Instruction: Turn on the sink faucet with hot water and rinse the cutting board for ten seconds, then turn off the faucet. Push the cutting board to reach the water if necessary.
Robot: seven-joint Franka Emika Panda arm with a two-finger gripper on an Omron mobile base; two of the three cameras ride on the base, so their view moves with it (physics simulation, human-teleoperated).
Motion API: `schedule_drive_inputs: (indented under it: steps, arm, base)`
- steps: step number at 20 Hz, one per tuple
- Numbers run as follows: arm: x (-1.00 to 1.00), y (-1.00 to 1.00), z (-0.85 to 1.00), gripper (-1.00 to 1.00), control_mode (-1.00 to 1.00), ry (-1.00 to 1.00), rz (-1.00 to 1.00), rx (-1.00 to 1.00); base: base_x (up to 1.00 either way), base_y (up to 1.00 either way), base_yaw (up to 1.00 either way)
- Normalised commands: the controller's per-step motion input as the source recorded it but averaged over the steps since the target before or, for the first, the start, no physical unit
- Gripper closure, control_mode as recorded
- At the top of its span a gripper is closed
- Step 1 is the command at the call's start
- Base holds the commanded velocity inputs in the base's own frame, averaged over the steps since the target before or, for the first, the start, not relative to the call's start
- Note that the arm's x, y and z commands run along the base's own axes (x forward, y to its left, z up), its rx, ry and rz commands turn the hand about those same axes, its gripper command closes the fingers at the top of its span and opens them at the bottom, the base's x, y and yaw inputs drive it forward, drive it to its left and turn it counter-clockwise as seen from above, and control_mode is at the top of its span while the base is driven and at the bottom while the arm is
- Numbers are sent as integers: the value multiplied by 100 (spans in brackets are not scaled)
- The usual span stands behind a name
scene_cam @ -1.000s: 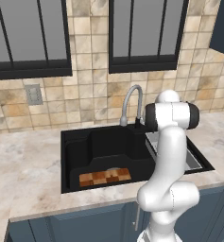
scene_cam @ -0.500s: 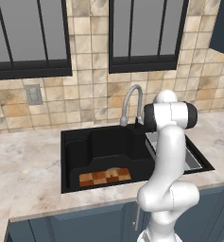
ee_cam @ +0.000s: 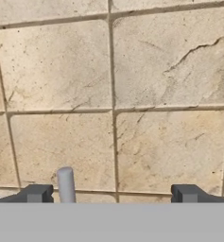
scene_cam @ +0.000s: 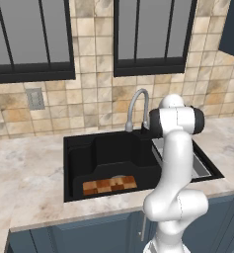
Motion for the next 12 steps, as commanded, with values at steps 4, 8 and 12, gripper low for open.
schedule_drive_inputs:
  steps: [4,8,12]
  arm:
    - [9,0,0,-100,-100,0,0,0]
    - [4,0,0,-100,-100,0,0,0]
    - [5,0,0,-100,-100,0,0,0]
  base:
    - [0,0,0]
    - [0,0,0]
    - [0,0,0]
